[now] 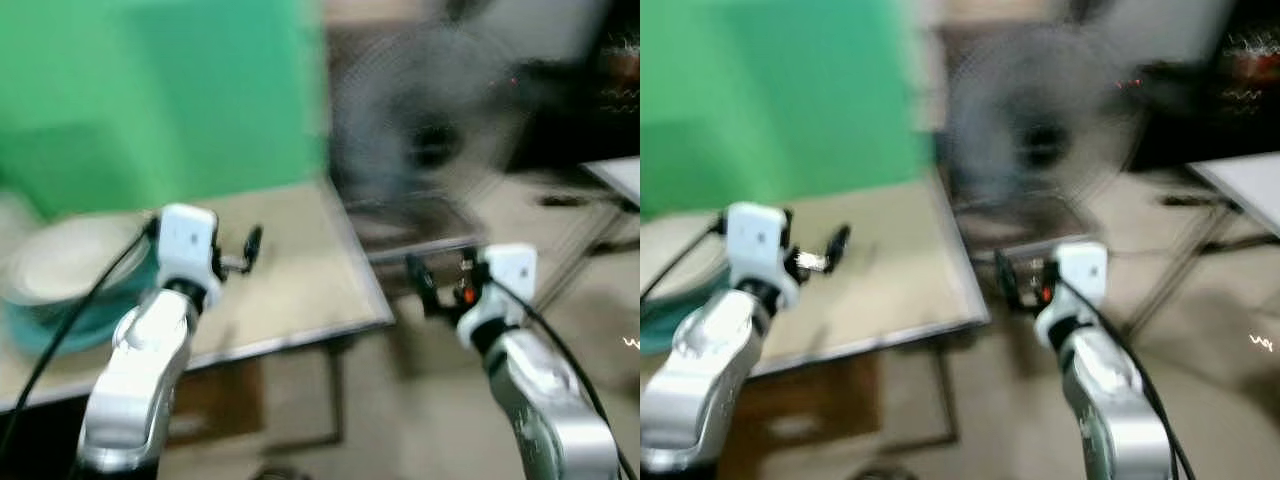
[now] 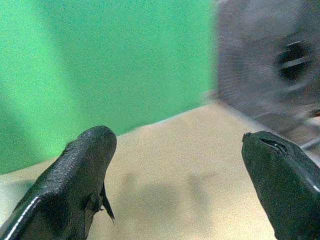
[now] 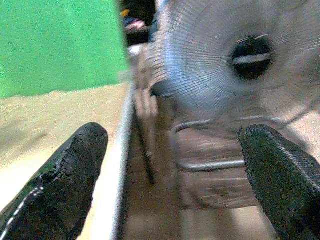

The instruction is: Setting the table

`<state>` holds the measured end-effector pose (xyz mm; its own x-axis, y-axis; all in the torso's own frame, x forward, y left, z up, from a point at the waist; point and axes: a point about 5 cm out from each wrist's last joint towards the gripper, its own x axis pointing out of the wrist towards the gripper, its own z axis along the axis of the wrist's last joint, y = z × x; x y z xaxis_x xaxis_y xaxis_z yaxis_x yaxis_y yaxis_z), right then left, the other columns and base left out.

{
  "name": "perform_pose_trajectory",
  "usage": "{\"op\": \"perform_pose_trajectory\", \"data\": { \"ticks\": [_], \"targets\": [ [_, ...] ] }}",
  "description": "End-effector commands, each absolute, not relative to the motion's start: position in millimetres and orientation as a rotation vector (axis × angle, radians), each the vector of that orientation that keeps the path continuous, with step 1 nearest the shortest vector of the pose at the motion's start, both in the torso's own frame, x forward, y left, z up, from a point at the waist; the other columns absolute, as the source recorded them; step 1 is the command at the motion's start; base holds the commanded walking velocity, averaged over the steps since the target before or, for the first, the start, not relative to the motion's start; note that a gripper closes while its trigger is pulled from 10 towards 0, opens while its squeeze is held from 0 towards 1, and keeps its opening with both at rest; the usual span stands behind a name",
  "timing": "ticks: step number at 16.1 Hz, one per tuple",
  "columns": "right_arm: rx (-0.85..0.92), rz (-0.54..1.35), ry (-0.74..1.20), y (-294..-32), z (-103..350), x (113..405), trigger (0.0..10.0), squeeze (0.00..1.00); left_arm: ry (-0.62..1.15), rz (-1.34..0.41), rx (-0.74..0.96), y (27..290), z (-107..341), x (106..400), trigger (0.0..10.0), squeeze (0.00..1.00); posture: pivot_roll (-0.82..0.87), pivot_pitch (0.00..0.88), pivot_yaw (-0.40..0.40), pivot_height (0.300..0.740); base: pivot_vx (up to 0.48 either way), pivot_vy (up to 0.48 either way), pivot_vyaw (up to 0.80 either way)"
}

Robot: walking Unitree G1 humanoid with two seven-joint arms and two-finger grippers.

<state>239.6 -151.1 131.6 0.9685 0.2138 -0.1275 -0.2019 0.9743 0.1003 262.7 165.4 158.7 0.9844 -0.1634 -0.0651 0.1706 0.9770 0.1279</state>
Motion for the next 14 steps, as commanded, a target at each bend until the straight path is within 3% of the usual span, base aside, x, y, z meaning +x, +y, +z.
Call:
{"op": "perform_pose_trajectory", "data": {
  "ticks": [1, 4, 14],
  "targets": [
    [0.095, 0.225, 0.108, -148.7, 138.3, 241.4, 10.0, 0.00, 0.031, -0.162, 0.149, 167.7, 165.4, 264.9, 10.0, 0.00, 0.07, 0.000, 0.023, 0.740, 0.000, 0.398, 0.80],
    [0.096, 0.230, 0.101, -149.0, 140.1, 242.6, 10.0, 0.00, 0.009, -0.165, 0.165, 167.1, 169.5, 266.3, 10.0, 0.00, 0.07, 0.000, 0.023, 0.740, 0.000, 0.112, 0.80],
    [0.095, 0.221, 0.084, -154.8, 144.2, 248.2, 10.0, 0.00, -0.017, -0.169, 0.181, 166.1, 174.8, 271.9, 10.0, 0.00, 0.06, 0.000, 0.032, 0.740, 0.000, -0.480, 0.80]
  ]
}}
